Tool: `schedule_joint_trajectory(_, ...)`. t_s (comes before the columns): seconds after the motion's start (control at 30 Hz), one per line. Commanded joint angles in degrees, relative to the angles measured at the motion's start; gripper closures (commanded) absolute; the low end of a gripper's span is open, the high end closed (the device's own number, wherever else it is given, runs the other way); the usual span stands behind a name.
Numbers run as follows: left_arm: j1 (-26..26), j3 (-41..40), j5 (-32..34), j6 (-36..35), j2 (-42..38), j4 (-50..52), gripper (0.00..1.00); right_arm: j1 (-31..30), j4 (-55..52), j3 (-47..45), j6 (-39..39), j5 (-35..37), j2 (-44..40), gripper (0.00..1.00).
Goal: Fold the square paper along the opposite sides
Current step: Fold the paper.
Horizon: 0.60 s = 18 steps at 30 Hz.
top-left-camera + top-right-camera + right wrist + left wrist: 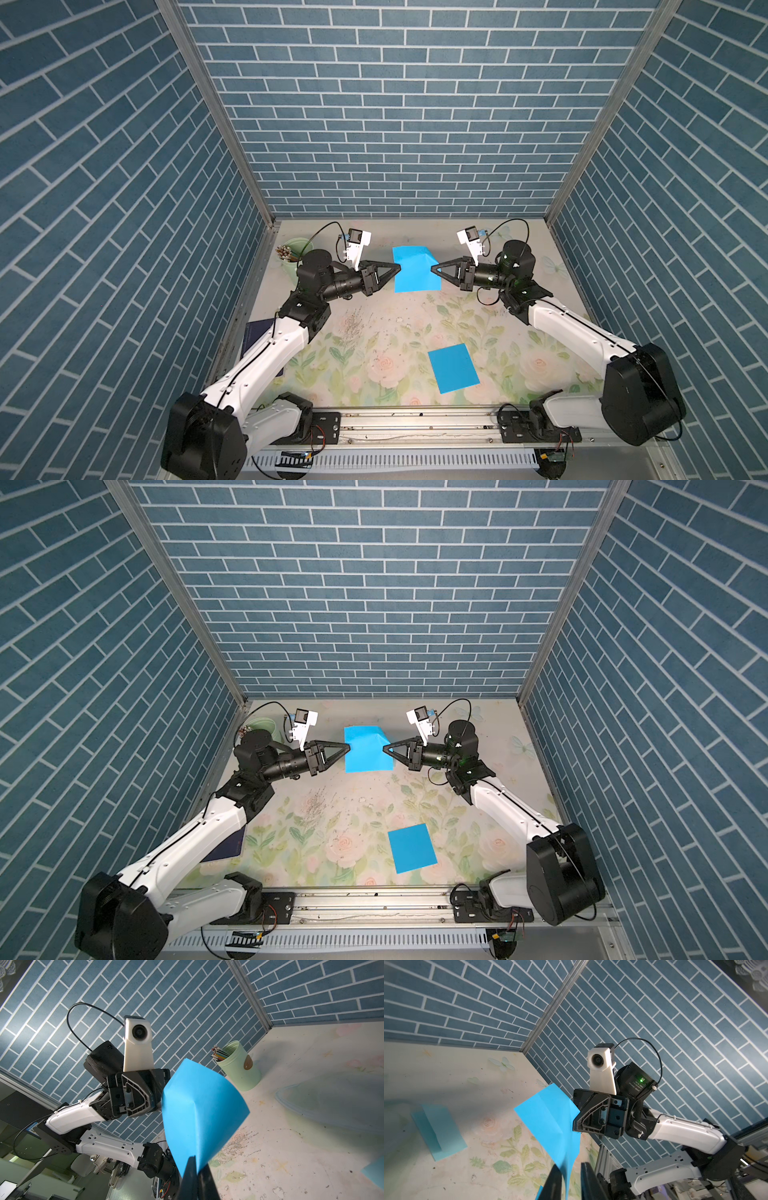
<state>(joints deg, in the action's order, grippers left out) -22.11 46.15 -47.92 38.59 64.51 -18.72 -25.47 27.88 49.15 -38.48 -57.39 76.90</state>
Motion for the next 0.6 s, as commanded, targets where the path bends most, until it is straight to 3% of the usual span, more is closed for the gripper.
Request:
schedule_joint_trajectory(0.0,0.00,1.05,0.83,-0.29,-0.15,-0.38,0.71,0.12,1.94,1.23,1.48,-2.06,-0.63,1.00)
schedule_joint_trajectory(0.13,0.00,1.13,1.21,0.49,-0.34,-1.14,0.70,-0.19,4.31,0.82,0.07,-2.80,-0.02,1.00)
schedule_joint_trajectory(0.33,-0.02,1.22,2.04,1.28,-0.10,-1.96,0.80,-0.72,4.78,0.97,-0.02,-3.32,0.78,1.00)
schedule_joint_trajectory(0.57,-0.02,1.40,1.68,2.40,0.52,-3.95,0.74,-1.07,5.01,1.42,0.07,-3.70,1.83,1.00)
